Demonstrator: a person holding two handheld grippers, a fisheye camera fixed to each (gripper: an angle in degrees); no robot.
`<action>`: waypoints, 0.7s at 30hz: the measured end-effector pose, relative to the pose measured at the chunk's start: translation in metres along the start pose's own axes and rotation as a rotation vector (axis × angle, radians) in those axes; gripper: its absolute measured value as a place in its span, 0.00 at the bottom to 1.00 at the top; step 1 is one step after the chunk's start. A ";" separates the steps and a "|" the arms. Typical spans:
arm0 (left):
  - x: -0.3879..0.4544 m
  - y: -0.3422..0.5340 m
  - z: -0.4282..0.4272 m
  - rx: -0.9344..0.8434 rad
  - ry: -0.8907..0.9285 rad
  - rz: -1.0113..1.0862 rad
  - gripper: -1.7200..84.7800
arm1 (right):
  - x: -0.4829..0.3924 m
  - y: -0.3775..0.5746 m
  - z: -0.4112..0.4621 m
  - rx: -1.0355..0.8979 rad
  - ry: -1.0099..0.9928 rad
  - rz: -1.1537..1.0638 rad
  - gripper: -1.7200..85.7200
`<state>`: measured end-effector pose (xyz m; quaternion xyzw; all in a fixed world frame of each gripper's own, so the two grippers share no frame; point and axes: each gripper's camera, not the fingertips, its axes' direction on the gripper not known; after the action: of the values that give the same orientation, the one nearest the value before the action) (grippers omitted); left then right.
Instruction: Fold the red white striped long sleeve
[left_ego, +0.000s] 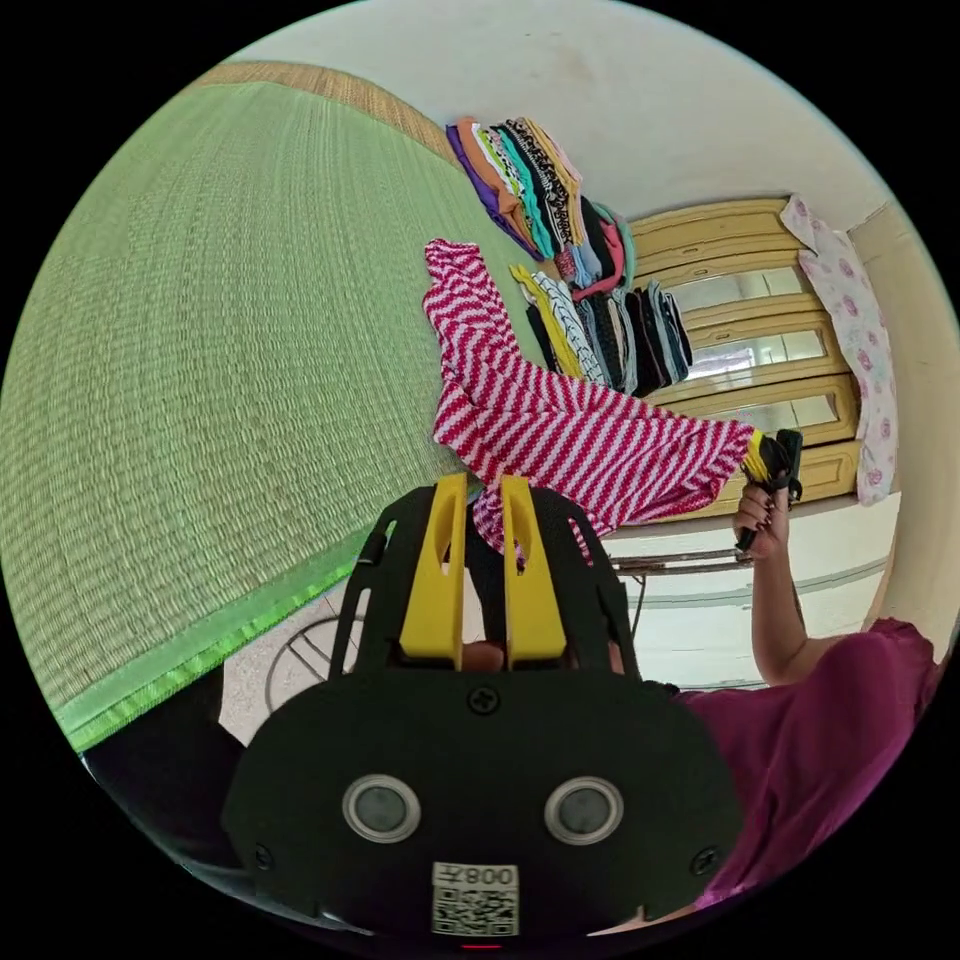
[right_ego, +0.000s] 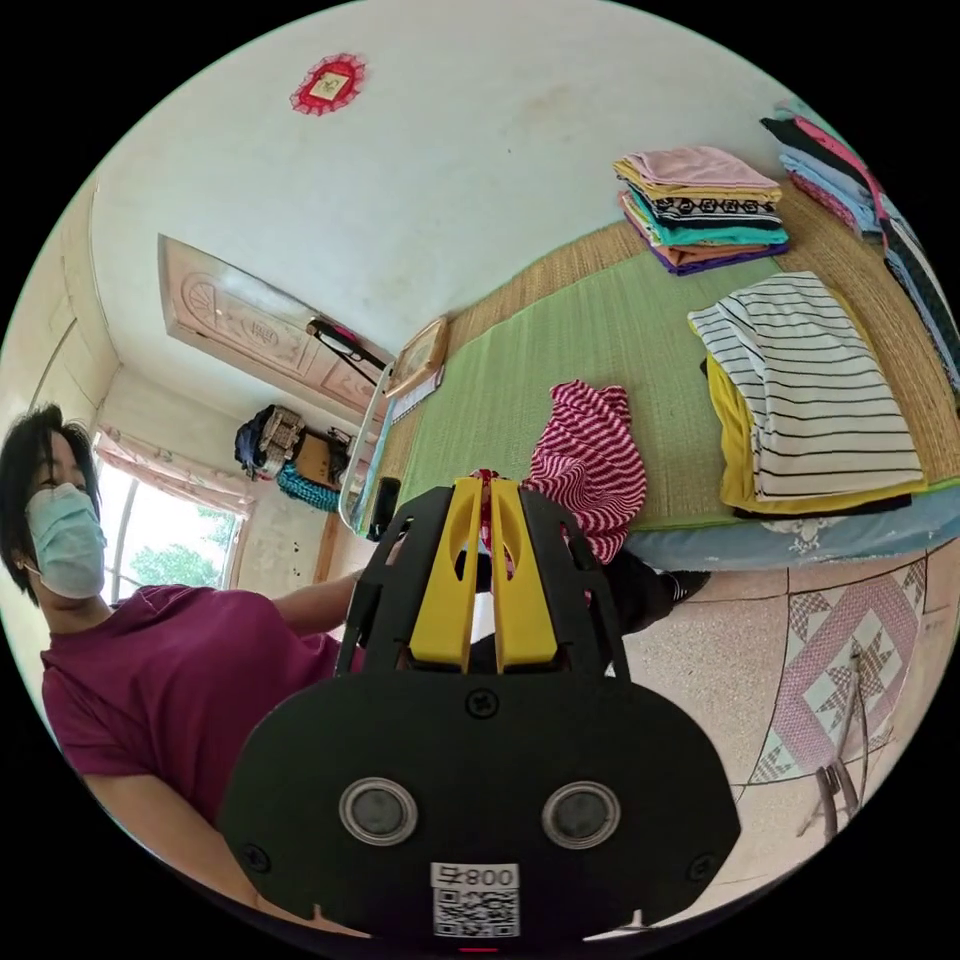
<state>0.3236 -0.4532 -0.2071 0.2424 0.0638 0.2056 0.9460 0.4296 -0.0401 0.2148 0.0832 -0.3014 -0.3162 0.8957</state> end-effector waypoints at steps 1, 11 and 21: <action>-0.002 -0.006 0.003 -0.001 0.005 -0.004 0.10 | 0.007 0.004 -0.007 0.017 0.010 0.035 0.03; -0.006 -0.094 0.059 -0.170 -0.158 0.027 0.10 | 0.053 0.015 -0.039 0.055 0.008 0.256 0.04; -0.014 -0.116 0.041 -0.148 -0.094 0.041 0.05 | 0.032 0.017 -0.078 0.099 0.172 0.308 0.08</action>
<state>0.3619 -0.5694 -0.2274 0.1824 -0.0010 0.2176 0.9588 0.5040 -0.0499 0.1737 0.1068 -0.2481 -0.1516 0.9508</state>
